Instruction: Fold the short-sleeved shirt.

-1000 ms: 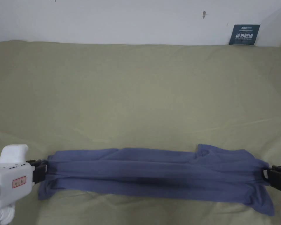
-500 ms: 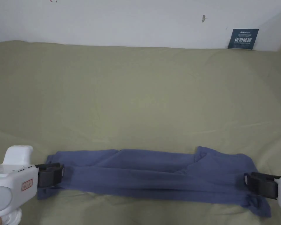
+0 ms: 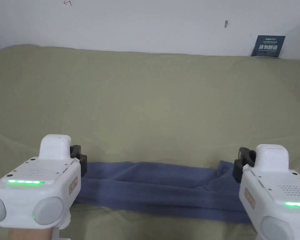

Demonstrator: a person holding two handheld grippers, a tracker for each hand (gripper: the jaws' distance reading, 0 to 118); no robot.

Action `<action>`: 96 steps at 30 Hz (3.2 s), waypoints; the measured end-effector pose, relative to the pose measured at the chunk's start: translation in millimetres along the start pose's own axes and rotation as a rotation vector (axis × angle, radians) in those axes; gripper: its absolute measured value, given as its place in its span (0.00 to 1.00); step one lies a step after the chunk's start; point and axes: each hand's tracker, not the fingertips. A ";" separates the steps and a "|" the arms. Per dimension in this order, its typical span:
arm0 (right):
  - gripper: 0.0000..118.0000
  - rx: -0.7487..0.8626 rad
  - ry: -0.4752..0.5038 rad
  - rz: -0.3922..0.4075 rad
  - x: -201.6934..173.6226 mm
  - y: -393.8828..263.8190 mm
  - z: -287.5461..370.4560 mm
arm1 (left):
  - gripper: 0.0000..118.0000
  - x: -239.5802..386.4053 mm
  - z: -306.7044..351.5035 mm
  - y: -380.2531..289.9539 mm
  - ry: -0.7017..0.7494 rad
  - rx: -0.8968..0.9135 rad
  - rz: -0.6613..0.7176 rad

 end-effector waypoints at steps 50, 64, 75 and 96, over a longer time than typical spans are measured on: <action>0.00 0.030 0.036 0.001 -34.1 18.6 -16.7 | 0.06 -177.1 -156.1 -29.7 -0.543 -0.701 0.678; 0.00 0.054 0.057 -0.013 -40.3 22.1 -13.0 | 0.06 -166.1 -47.9 37.6 -0.401 -0.613 0.516; 0.00 0.028 0.069 -0.005 -39.6 13.9 -9.0 | 0.06 30.7 -84.0 51.0 -0.457 -0.626 0.160; 0.00 -0.017 0.076 -0.035 -24.3 7.7 -11.8 | 0.00 -9.7 -140.3 -31.7 -0.560 -0.682 0.403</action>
